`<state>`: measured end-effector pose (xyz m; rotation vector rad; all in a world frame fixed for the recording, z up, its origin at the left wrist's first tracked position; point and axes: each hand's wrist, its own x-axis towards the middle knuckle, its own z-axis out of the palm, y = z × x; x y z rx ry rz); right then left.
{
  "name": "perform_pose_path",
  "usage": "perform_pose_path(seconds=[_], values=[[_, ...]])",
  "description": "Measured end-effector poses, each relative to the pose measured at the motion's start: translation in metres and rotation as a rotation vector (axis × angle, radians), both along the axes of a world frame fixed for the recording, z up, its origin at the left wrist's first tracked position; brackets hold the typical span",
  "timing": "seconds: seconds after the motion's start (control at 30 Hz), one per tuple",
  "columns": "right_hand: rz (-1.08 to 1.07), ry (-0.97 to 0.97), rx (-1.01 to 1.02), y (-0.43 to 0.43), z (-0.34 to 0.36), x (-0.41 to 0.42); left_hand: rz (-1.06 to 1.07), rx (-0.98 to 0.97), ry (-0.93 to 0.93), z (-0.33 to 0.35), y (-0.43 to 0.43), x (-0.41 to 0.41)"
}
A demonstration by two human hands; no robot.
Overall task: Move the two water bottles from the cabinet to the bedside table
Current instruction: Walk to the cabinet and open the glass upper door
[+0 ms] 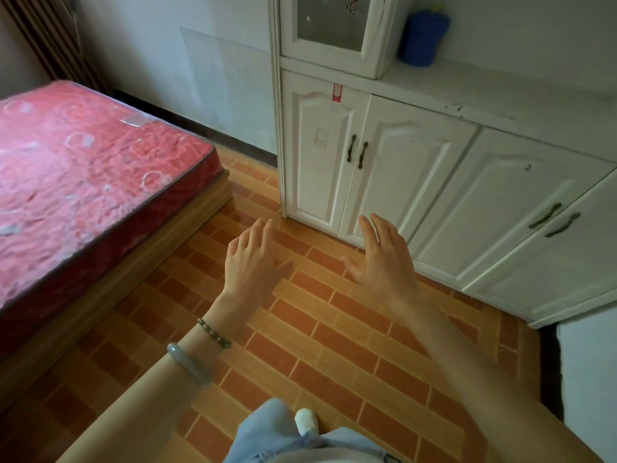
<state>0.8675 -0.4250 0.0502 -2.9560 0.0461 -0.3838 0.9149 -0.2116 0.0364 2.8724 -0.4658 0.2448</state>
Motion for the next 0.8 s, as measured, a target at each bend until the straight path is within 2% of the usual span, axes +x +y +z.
perform_pose_path(seconds=[0.47, 0.8], values=[[-0.109, 0.02, 0.014, -0.054, -0.017, 0.179, -0.112, 0.003, 0.045, -0.025, -0.067, 0.213], [-0.217, 0.002, 0.018, -0.092, 0.008, 0.341, -0.261, 0.042, -0.038, 0.011, -0.126, 0.404]])
